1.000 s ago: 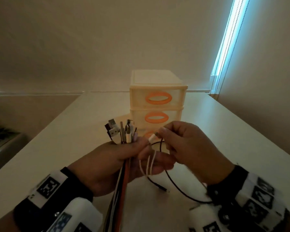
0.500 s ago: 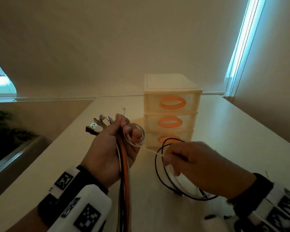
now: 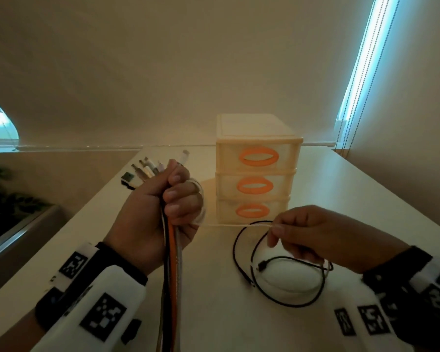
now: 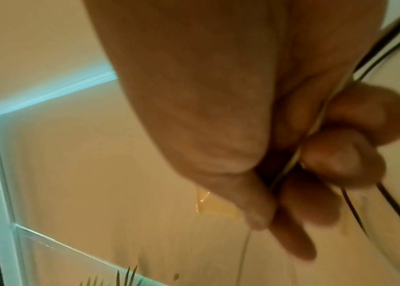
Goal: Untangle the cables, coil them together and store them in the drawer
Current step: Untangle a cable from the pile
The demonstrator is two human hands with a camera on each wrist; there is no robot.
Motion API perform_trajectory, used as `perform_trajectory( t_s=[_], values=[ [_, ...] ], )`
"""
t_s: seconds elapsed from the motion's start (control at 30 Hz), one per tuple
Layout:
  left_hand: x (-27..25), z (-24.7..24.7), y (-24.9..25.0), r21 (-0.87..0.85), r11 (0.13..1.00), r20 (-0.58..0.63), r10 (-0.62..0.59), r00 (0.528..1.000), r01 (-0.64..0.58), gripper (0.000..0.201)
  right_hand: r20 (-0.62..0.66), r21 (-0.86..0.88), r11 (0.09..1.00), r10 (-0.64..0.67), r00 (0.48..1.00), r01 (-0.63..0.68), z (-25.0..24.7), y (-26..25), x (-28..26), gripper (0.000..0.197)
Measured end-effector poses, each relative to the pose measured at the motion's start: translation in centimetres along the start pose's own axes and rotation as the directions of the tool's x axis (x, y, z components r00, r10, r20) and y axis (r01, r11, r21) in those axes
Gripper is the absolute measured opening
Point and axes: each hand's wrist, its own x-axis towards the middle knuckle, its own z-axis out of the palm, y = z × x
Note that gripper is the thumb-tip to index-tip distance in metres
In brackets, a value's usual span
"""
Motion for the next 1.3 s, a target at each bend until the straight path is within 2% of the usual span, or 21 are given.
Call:
perform_trajectory(
  t_s=[0.03, 0.1, 0.17, 0.23, 0.3, 0.4, 0.47, 0.53, 0.6, 0.67, 0.7, 0.73, 0.8, 0.87, 0.9, 1.03, 1.07, 1.17, 1.2, 1.23, 1.3],
  values=[
    [-0.1, 0.2, -0.4, 0.064, 0.996, 0.024, -0.058, 0.998, 0.057, 0.031, -0.154, -0.081, 0.997, -0.001, 0.988, -0.012, -0.1, 0.1, 0.2, 0.025],
    [-0.3, 0.7, -1.9, 0.284, 0.943, 0.008, -0.182, 0.983, 0.173, 0.031, -0.448, -0.175, 0.984, -0.064, 0.892, -0.017, 0.5, -0.1, 0.6, 0.028],
    [-0.6, 1.7, -3.4, 0.447, 0.847, -0.068, -0.289, 0.955, 0.288, 0.040, -0.575, -0.202, 0.975, -0.193, 0.795, 0.091, 1.9, -0.9, 0.8, 0.026],
    [-0.6, 2.4, -4.3, 0.419, 0.848, -0.177, -0.274, 0.945, 0.324, 0.043, -0.601, -0.130, 0.959, -0.278, 0.749, 0.251, 3.3, -1.8, 0.7, 0.014],
    [-0.1, 2.5, -4.5, 0.326, 0.916, -0.293, -0.136, 0.946, 0.233, 0.038, -0.546, 0.048, 0.930, -0.280, 0.790, 0.364, 4.0, -2.7, 0.2, 0.010],
    [0.6, 2.6, -3.9, 0.252, 0.968, -0.355, 0.081, 0.931, 0.012, 0.038, -0.309, 0.069, 0.920, -0.347, 0.885, 0.385, 4.5, -3.3, -0.8, 0.012],
    [0.8, 2.7, -3.4, 0.172, 0.981, -0.370, 0.144, 0.918, -0.085, 0.040, -0.069, 0.049, 0.958, -0.280, 0.957, 0.284, 5.1, -3.3, -0.8, 0.015],
    [0.7, 2.3, -3.0, 0.067, 0.988, -0.375, 0.153, 0.914, -0.138, 0.041, 0.079, 0.010, 0.990, -0.140, 0.987, 0.140, 5.4, -3.0, -0.4, 0.020],
    [0.6, 1.8, -2.7, -0.008, 0.989, -0.336, 0.133, 0.932, -0.145, 0.041, -0.066, -0.097, 0.993, -0.070, 0.995, 0.063, 5.2, -2.4, 0.1, 0.027],
    [0.6, 1.4, -2.4, -0.008, 0.991, -0.310, 0.123, 0.943, -0.132, 0.040, -0.314, -0.191, 0.979, -0.133, 0.940, 0.074, 4.6, -1.7, 0.5, 0.031],
    [0.5, 1.2, -2.2, 0.010, 0.992, -0.311, 0.125, 0.942, -0.128, 0.039, -0.351, -0.187, 0.977, -0.162, 0.922, 0.100, 4.5, -1.5, 0.6, 0.030],
    [0.5, 1.1, -2.2, 0.024, 0.992, -0.307, 0.127, 0.943, -0.125, 0.038, -0.308, -0.131, 0.984, -0.158, 0.938, 0.123, 4.4, -1.5, 0.6, 0.027],
    [0.6, 0.9, -1.9, 0.032, 0.992, -0.307, 0.129, 0.943, -0.125, 0.038, -0.024, 0.044, 0.992, -0.117, 0.993, 0.118, 4.4, -2.1, 0.2, 0.022],
    [0.6, 0.6, -1.4, 0.017, 0.990, -0.319, 0.139, 0.937, -0.141, 0.038, 0.191, 0.104, 0.993, -0.072, 0.979, 0.053, 4.0, -2.4, -0.3, 0.024],
    [0.6, 0.5, -1.1, 0.012, 0.988, -0.324, 0.147, 0.934, -0.151, 0.038, 0.193, 0.069, 0.997, -0.042, 0.980, 0.029, 3.8, -2.3, -0.4, 0.028],
    [0.5, 0.5, -0.5, 0.003, 0.985, -0.308, 0.168, 0.937, -0.175, 0.039, -0.186, -0.207, 0.978, -0.010, 0.982, -0.030, 3.1, -0.8, 0.6, 0.038],
    [0.4, 0.6, -0.5, -0.001, 0.985, -0.304, 0.166, 0.938, -0.175, 0.038, -0.195, -0.181, 0.983, -0.011, 0.981, -0.025, 2.9, -0.6, 0.8, 0.034],
    [0.2, 1.0, -0.3, 0.016, 0.985, -0.294, 0.169, 0.941, -0.172, 0.036, 0.114, 0.077, 0.994, 0.075, 0.991, -0.084, 2.5, -0.1, 0.6, 0.024],
    [0.2, 1.1, -0.1, 0.026, 0.986, -0.283, 0.166, 0.945, -0.165, 0.035, 0.148, 0.083, 0.990, 0.096, 0.984, -0.109, 2.2, -0.1, 0.4, 0.024],
    [0.1, 1.2, 0.0, 0.036, 0.988, -0.262, 0.153, 0.953, -0.148, 0.036, 0.087, 0.038, 0.993, 0.112, 0.990, -0.115, 1.9, 0.0, 0.4, 0.026],
    [0.0, 1.1, -0.2, 0.066, 0.997, -0.198, 0.062, 0.978, -0.049, 0.036, -0.235, -0.085, 0.991, 0.085, 0.968, -0.107, 1.6, 0.1, 0.8, 0.036]
  ],
)
